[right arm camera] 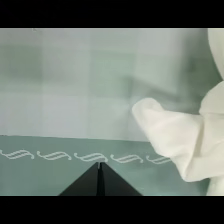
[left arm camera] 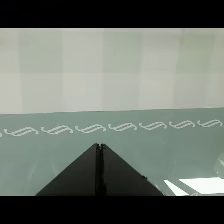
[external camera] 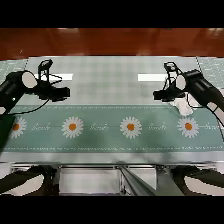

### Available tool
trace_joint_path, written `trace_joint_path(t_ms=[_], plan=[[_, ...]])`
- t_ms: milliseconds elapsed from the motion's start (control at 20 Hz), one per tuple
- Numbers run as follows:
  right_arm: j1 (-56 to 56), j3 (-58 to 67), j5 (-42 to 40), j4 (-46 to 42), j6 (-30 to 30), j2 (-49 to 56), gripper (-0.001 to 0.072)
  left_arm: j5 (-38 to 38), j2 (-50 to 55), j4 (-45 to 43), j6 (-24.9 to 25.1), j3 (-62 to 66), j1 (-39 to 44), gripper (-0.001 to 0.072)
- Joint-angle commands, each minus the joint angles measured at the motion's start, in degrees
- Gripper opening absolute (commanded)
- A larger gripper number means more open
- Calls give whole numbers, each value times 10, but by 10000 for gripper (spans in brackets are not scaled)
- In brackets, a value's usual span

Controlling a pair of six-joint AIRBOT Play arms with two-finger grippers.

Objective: Fold the shirts.

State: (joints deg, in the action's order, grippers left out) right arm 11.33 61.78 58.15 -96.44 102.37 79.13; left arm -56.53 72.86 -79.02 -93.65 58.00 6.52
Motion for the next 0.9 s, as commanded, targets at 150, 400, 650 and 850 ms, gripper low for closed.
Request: trace_joint_path(t_ms=[150,400,650,850], plan=[[0,0,0,0,0,0,28,0,0,0,-1,0,0,19],[0,0,0,0,0,0,28,0,0,0,-1,0,0,19],[0,0,0,0,0,0,28,12,0,0,-1,0,0,20],[0,0,0,1,0,0,28,15,0,0,-1,0,0,20]])
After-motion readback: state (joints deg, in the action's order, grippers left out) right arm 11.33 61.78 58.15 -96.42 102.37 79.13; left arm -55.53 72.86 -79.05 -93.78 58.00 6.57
